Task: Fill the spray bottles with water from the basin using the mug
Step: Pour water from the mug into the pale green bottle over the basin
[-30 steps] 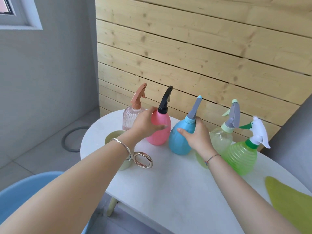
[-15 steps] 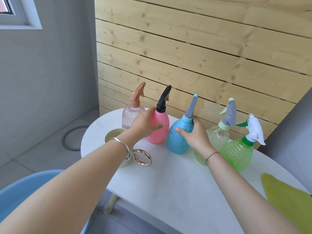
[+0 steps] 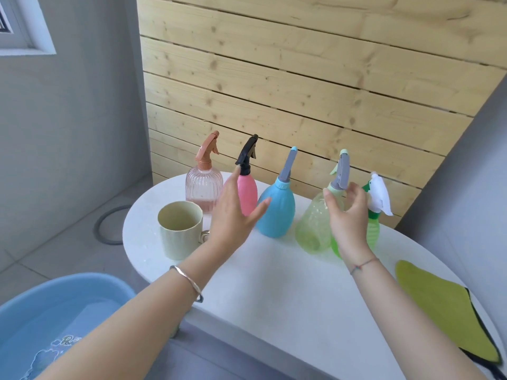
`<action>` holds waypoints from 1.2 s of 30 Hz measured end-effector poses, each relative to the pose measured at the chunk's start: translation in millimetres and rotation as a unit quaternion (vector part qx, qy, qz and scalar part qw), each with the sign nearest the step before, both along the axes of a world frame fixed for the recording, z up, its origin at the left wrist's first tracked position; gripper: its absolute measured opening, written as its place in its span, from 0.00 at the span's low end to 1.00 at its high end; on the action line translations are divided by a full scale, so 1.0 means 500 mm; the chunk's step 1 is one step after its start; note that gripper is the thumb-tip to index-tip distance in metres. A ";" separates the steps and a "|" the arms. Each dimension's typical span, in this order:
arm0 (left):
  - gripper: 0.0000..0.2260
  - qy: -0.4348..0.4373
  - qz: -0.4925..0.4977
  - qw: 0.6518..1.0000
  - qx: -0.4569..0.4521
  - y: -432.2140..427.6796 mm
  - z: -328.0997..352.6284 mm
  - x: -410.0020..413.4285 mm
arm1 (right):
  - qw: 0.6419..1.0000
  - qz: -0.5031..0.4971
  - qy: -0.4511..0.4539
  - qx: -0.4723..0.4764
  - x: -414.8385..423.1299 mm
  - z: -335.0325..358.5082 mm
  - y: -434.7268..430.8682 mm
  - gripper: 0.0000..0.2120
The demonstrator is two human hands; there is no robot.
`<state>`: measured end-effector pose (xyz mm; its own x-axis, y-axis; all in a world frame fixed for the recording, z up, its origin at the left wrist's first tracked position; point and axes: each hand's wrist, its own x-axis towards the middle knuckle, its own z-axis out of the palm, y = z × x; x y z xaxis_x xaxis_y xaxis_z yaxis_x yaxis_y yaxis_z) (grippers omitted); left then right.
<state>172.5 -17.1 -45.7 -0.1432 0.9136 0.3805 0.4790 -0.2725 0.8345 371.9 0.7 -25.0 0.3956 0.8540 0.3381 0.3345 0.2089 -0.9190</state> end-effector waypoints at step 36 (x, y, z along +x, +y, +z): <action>0.26 -0.211 -0.361 0.857 -0.303 -0.125 0.087 0.065 | 0.939 0.253 0.234 0.001 -0.032 0.106 -0.161 0.21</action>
<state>204.9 -79.8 -2.1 0.5343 0.8335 -0.1407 -0.0106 0.1730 0.9849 356.0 -79.8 27.9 0.0457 0.9719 0.2311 -0.2480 0.2351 -0.9398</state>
